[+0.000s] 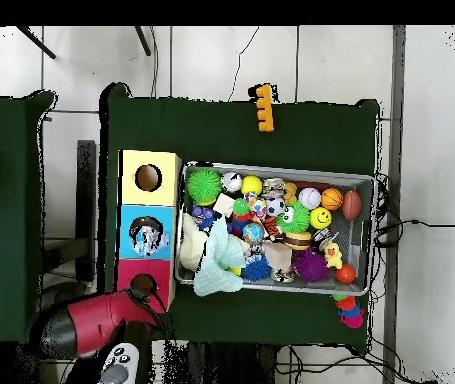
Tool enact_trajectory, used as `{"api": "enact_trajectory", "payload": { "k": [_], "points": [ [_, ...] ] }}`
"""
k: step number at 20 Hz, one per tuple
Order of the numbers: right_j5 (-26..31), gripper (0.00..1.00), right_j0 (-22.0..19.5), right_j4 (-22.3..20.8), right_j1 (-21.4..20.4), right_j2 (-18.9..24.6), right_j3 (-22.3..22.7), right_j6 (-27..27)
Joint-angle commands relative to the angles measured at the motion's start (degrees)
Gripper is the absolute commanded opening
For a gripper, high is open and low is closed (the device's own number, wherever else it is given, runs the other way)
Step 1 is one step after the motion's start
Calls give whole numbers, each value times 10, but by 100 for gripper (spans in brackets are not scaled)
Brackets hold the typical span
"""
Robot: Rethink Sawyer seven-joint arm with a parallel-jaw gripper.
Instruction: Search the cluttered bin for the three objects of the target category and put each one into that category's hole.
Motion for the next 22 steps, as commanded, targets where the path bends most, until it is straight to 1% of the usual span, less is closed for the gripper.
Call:
{"api": "enact_trajectory", "payload": {
  "k": [1,4,6,10,12,15,22],
  "points": [
    [56,0,-29,23,-52,5,5,77],
    [72,0,-41,23,-56,10,0,66],
    [93,0,-46,23,-57,12,-16,62],
    [111,0,-54,29,-59,23,-26,59],
    [129,0,-61,32,-64,26,-37,57],
    [147,0,-69,27,-49,28,-69,54],
    [178,0,-68,20,-22,27,-133,68]
  ]
}}
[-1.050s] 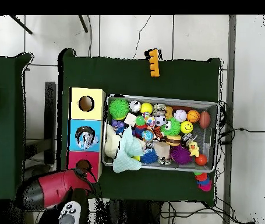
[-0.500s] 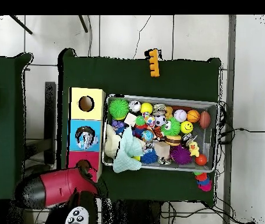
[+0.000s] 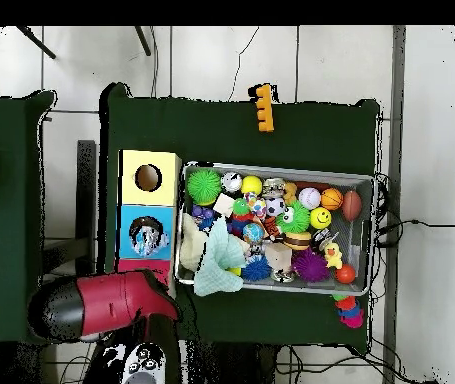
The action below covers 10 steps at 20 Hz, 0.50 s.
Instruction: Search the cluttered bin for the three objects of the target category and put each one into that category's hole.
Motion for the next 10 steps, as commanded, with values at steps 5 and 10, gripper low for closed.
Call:
{"api": "enact_trajectory", "payload": {
  "k": [5,10],
  "points": [
    [103,0,-16,16,56,32,-149,76],
    [141,0,-21,12,82,39,-213,62]
  ]
}}
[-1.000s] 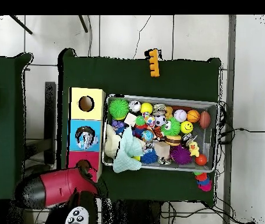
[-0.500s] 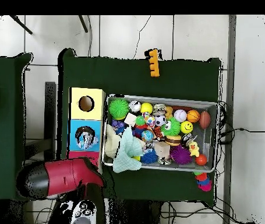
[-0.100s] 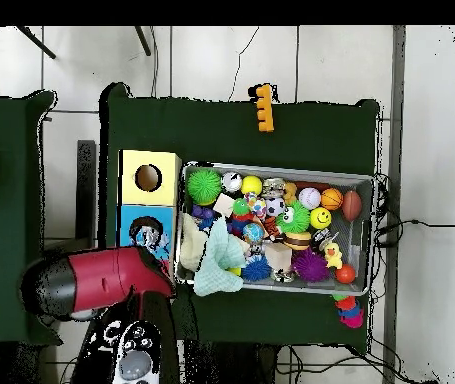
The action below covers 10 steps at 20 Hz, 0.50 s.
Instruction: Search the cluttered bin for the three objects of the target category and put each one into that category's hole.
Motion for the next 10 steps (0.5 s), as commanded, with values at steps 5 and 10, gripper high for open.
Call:
{"api": "enact_trajectory", "payload": {
  "k": [5,10],
  "points": [
    [109,0,-33,-13,80,37,-182,26],
    [116,0,-74,-40,99,41,-222,-43]
  ]
}}
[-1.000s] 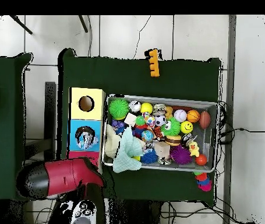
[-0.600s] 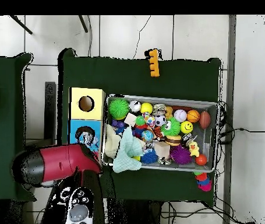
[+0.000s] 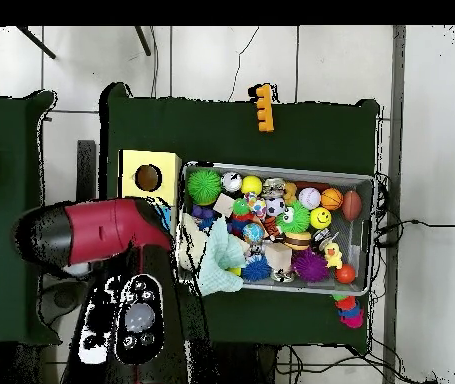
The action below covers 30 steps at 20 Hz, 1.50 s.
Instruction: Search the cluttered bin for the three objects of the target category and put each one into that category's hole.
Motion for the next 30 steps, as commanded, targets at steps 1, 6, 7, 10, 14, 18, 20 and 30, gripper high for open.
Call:
{"api": "enact_trajectory", "payload": {
  "k": [1,6,7,10,14,18,20,30],
  "points": [
    [46,0,-69,-41,40,42,-84,-64],
    [47,0,-112,-64,47,61,-97,-114],
    [47,0,-122,-66,34,65,-83,-121],
    [65,0,-145,-76,26,77,-83,-134],
    [81,0,-171,-86,34,94,-98,-144],
    [81,0,-182,-98,38,109,-96,-138],
    [76,0,-184,-105,32,112,-88,-136],
    [30,0,-184,-148,38,116,-63,-116]
  ]
}}
